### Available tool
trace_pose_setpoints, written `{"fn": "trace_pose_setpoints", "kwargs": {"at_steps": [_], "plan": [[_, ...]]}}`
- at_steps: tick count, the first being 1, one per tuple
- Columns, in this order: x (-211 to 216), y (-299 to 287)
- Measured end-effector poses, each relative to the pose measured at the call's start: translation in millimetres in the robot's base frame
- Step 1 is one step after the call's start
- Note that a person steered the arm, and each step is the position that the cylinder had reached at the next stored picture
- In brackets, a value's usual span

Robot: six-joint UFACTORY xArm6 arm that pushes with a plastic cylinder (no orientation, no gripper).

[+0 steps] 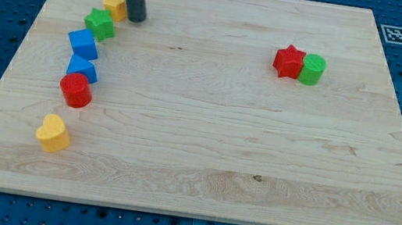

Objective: Move the green circle and red star to the left side of the board

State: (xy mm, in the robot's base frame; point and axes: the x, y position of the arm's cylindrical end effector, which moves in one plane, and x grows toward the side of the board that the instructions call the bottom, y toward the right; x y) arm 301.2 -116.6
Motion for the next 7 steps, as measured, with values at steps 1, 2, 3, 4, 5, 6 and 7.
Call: {"fn": "trace_pose_setpoints", "kwargs": {"at_steps": [1,2,3,4,5,6,7], "plan": [[-1,68],[-10,139],[-10,234],[5,330],[73,389],[92,391],[92,367]]}}
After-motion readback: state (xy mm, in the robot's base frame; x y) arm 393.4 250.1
